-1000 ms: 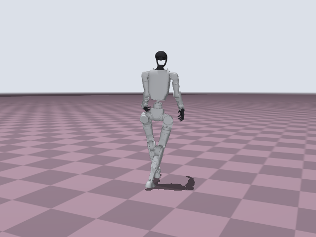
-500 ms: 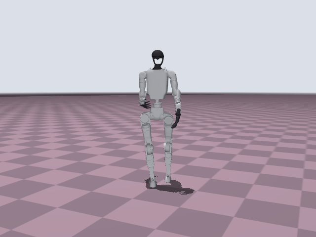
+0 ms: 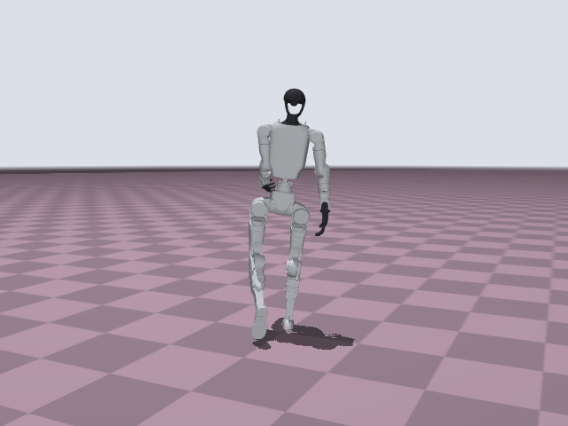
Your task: Walk run
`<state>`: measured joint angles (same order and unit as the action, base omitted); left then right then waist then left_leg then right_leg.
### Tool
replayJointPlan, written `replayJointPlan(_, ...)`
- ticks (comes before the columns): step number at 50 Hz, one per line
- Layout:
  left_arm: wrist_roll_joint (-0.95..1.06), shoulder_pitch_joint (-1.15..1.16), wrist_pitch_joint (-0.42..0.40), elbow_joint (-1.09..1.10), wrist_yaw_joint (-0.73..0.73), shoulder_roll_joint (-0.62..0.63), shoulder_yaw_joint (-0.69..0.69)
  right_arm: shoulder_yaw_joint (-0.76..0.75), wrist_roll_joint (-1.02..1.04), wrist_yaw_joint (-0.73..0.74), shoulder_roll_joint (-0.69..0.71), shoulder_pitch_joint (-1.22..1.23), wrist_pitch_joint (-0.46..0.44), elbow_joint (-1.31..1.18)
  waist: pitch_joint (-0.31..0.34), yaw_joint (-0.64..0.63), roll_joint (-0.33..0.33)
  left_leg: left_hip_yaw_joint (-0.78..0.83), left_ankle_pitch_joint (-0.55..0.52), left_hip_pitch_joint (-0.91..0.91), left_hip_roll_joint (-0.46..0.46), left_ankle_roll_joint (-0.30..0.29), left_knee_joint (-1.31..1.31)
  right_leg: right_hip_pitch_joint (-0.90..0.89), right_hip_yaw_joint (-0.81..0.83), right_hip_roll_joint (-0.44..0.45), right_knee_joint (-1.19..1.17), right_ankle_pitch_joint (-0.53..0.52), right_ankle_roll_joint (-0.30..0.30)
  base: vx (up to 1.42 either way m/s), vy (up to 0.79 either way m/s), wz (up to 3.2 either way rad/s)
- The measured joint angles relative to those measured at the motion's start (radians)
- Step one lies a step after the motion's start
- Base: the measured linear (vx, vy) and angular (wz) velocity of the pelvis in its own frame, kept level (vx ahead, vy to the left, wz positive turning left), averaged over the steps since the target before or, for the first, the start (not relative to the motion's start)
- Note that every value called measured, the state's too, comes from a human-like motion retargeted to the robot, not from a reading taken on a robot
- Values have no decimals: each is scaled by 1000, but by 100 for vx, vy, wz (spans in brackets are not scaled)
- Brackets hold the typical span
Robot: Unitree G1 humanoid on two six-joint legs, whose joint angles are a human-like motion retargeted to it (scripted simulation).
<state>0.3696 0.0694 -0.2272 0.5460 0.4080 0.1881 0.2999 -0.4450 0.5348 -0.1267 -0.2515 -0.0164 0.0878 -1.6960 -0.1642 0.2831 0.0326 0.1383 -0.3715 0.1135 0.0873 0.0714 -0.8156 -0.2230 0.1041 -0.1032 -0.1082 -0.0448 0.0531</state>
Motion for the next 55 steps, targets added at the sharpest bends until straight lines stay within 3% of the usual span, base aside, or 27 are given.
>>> replayJointPlan(4, 3, 14, 12, -4, 3, 6, 11, 43, -33, 18, 37, 142, 10, 87, 5, -28, 28, 64, 193, 144, -11, 26, 9, 76, 25, 12, 30, 32, 11, 47, -31, -42)
replayJointPlan(8, -42, 39, 5, -21, 24, -27, 8, 100, -58, 9, 80, 251, 51, 191, 20, -64, 26, 116, 324, 231, -10, 40, 228, 139, 29, 64, 46, 72, 27, 57, -32, -51)
replayJointPlan(14, -94, 46, -17, -42, 35, -49, -1, 196, -78, 0, 96, 382, 121, 303, 101, -120, -16, 93, 374, 284, -3, 29, 656, 251, -8, 175, 47, 153, 60, 54, -25, -48)
replayJointPlan(17, -107, 57, -23, -52, 41, -44, -1, 209, -45, 12, 102, 406, 137, 326, 122, -134, -18, 31, 432, 305, 41, -1, 815, 301, -14, 193, 45, 191, 72, 67, -21, -27)
replayJointPlan(20, -117, 67, -23, -55, 57, -44, 4, 216, -17, 31, 110, 399, 145, 318, 135, -133, -13, 95, 437, 294, 37, -24, 859, 344, -1, 201, 30, 219, 71, 86, -19, -11)
replayJointPlan(22, -127, 66, -20, -52, 68, -42, 13, 228, -12, 31, 111, 378, 149, 290, 134, -146, -5, 107, 441, 286, 33, 33, 808, 362, 0, 199, 12, 204, 57, 75, -14, -40)
replayJointPlan(26, -162, 50, -13, -38, 93, -38, 49, 248, 32, -18, 102, 293, 131, 212, 130, -168, 11, 84, 361, 235, 33, 34, 774, 397, 65, 177, -53, 70, -15, 89, -11, -32)
replayJointPlan(30, -155, 21, -8, -28, 101, -46, 60, 251, 105, -31, 90, 177, 97, 153, 158, -184, 30, 106, 366, 182, 15, 90, 723, 364, 44, 166, -245, -230, -105, 103, -6, -15)
replayJointPlan(33, -124, -10, -1, -25, 94, -76, 62, 284, 117, -35, 68, 87, 85, 65, 181, -144, -1, 64, 434, 116, -14, 117, 697, 242, 52, 217, -518, -440, -160, 61, -11, 25)
replayJointPlan(37, -98, -53, 6, -16, 49, -110, 25, 260, 134, -92, 40, -16, 46, 2, 197, -143, -43, 53, 482, 31, -38, 113, 711, 118, 150, 158, -665, -265, -97, 71, -5, 3)
replayJointPlan(42, -98, -79, -5, -45, 21, -161, -26, 231, 108, -152, 22, -150, 40, -4, 209, -57, -59, -32, 520, -67, -8, 111, 742, -38, 98, 130, -566, -51, -159, 76, -12, 80)
replayJointPlan(45, -93, -93, -1, -61, 29, -182, -38, 218, 98, -182, 21, -202, 33, -4, 202, -39, -28, -42, 551, -121, 39, 113, 752, -92, 63, 73, -365, -58, -205, 65, -19, 29)
replayJointPlan(50, -66, -118, 0, -66, 34, -188, -60, 152, 86, -198, 36, -233, 15, -4, 200, -11, 11, -82, 605, -210, 94, 100, 746, -163, -30, 3, -64, 3, -195, 72, -22, 42)
replayJointPlan(52, -57, -120, -3, -69, 29, -180, -80, 118, 65, -199, 41, -239, 27, -4, 201, 8, 0, -119, 617, -240, 87, 89, 738, -189, -6, -12, 30, 26, -198, 70, -20, 79)
replayJointPlan(55, -50, -116, -7, -75, 24, -164, -103, 75, 20, -198, 48, -251, 56, -4, 189, 14, -15, -146, 625, -270, 74, 66, 726, -210, 103, -26, 128, 44, -250, 73, -32, 44)
